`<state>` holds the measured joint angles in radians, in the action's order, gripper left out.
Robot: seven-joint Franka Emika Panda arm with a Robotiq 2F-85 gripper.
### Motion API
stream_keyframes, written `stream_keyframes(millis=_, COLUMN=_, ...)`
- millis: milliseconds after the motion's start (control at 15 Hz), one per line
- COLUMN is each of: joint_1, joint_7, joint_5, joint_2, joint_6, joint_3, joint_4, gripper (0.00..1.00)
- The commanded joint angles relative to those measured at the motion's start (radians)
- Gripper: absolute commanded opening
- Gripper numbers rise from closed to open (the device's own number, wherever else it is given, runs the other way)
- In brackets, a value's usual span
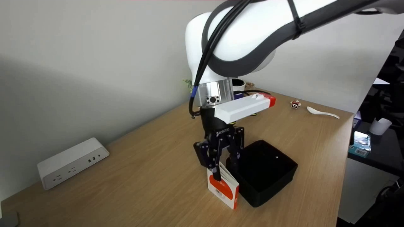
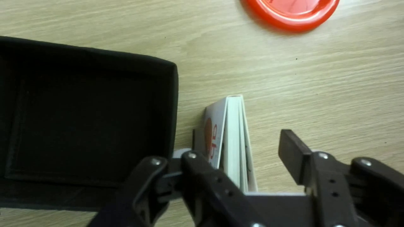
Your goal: Remove the book from the black bowl and put it on the table
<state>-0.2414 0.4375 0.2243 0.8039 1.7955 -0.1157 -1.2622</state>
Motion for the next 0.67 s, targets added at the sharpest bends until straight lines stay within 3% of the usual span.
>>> stream_keyframes(millis=0, joint_1=0.007, joint_7=-0.018, joint_5=0.017, joint_2=0.022, joint_6=-0.035, joint_3=-0.002, joint_4=0.042, gripper=0.93)
stream_keyframes(millis=133, joint_1=0.007, joint_7=-0.012, joint_5=0.02, joint_2=0.02, joint_6=-0.029, joint_3=-0.002, joint_4=0.04, gripper=1.0)
stream_keyframes(millis=267, joint_1=-0.005, joint_7=0.0, joint_5=0.007, joint_2=0.002, joint_6=-0.005, joint_3=0.006, joint_4=0.008, gripper=0.96)
stream_keyframes(millis=333, joint_1=-0.005, joint_7=0.0, joint_5=0.01, joint_2=0.002, joint_6=-0.005, joint_3=0.006, joint_4=0.01, gripper=1.0)
stream_keyframes(millis=600, joint_1=-0.004, joint_7=0.0, joint_5=0.012, joint_2=0.002, joint_6=-0.005, joint_3=0.006, joint_4=0.011, gripper=1.0)
